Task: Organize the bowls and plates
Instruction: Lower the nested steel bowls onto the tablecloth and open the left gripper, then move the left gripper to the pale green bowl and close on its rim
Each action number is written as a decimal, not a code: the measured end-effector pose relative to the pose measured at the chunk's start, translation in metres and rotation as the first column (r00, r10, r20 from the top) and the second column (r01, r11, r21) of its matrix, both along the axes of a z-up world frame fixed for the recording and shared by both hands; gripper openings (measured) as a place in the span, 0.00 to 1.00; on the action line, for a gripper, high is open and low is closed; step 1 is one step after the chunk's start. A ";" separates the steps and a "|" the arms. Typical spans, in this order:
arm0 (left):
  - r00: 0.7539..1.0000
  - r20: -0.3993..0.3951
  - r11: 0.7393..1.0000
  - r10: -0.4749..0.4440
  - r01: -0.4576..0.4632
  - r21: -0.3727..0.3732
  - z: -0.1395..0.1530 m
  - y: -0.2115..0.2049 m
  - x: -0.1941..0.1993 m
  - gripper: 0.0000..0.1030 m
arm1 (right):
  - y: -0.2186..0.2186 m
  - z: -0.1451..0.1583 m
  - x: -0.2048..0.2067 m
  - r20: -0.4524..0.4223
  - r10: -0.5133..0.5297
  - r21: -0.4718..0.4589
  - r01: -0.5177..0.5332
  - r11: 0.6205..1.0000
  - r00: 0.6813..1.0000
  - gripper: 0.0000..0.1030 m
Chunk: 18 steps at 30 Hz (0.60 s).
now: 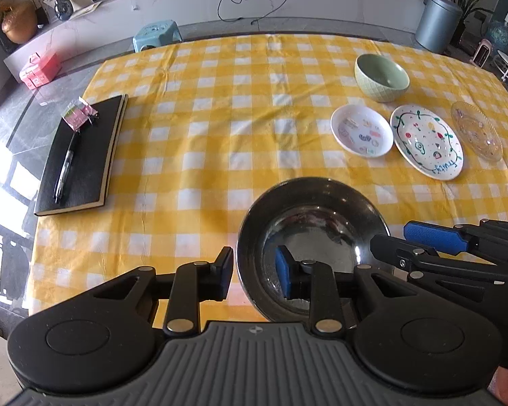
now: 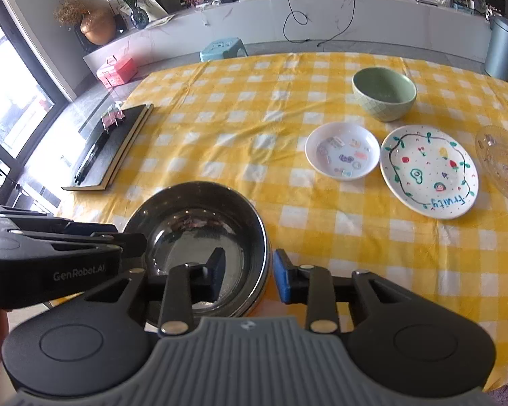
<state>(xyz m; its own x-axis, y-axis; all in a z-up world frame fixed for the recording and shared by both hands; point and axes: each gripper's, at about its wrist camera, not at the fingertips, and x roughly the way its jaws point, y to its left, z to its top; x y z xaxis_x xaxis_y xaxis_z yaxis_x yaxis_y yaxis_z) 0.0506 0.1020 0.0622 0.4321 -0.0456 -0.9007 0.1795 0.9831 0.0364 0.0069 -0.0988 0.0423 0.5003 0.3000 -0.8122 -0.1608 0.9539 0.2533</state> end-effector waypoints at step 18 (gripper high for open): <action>0.991 0.108 0.981 -0.082 0.100 -0.168 0.002 -0.083 0.030 0.32 | -0.084 0.006 0.020 0.110 -0.180 -0.045 0.186 0.982 0.977 0.50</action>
